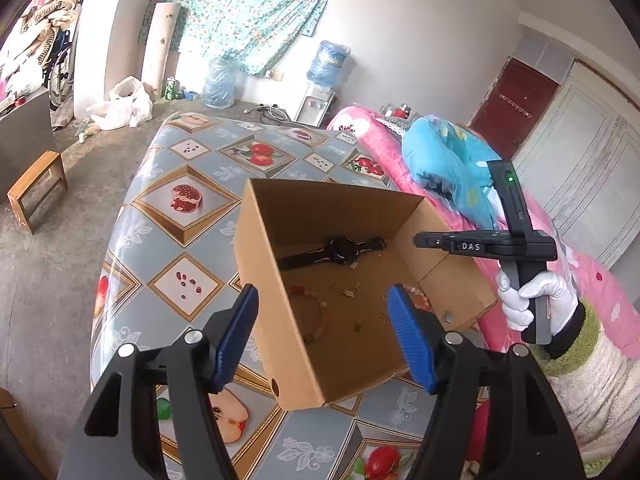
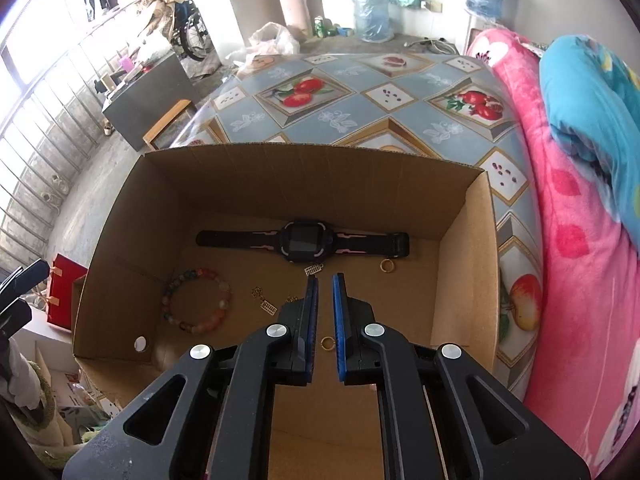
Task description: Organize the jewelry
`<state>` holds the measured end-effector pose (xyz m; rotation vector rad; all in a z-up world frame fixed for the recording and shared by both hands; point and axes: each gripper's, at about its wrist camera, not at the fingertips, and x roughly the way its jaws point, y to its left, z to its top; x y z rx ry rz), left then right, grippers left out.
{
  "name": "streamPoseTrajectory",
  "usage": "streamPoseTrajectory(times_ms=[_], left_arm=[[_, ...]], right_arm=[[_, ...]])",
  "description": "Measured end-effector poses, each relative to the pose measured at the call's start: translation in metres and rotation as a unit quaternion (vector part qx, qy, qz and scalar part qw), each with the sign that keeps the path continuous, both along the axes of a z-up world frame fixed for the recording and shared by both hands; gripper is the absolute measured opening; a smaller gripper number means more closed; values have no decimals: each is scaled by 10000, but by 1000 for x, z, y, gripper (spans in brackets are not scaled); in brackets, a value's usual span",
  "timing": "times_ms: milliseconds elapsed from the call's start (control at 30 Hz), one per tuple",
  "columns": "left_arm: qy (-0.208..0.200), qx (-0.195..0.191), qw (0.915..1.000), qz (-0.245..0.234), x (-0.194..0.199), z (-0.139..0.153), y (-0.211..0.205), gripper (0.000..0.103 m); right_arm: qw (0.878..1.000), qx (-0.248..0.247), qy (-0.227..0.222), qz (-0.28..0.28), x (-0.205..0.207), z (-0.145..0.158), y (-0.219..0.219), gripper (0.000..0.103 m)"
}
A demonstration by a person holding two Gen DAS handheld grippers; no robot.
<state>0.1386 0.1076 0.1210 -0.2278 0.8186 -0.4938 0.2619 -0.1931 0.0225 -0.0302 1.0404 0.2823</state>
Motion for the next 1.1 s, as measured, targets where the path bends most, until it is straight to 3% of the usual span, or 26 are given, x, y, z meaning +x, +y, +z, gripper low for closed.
streamPoseTrajectory(times_ms=[133,267,433,567,767,1100], left_arm=[[135,-167,9998,42,-6,-14,13,69],[327,-304,9990,-12,-8,-29,13,73],[558,-498,9972,-15,-4,-45,12,75],[756,-728,9944,-145,1,-56,6,75],[938,-921,9906,-372,5,-66,-5,76],[803,-610,9949,27,-3,-70,7,77]], right_arm=[[9973,84,-550,-485,-30,28,-20,21],[9872,190,-948,-1270,-59,40,-57,40],[9775,927,-248,-1877,-64,-1,-98,43],[9694,1498,406,-1902,-62,-36,-101,42],[9715,1307,428,-1932,-84,-35,-83,42],[9673,1691,364,-1856,-140,-42,-62,42]])
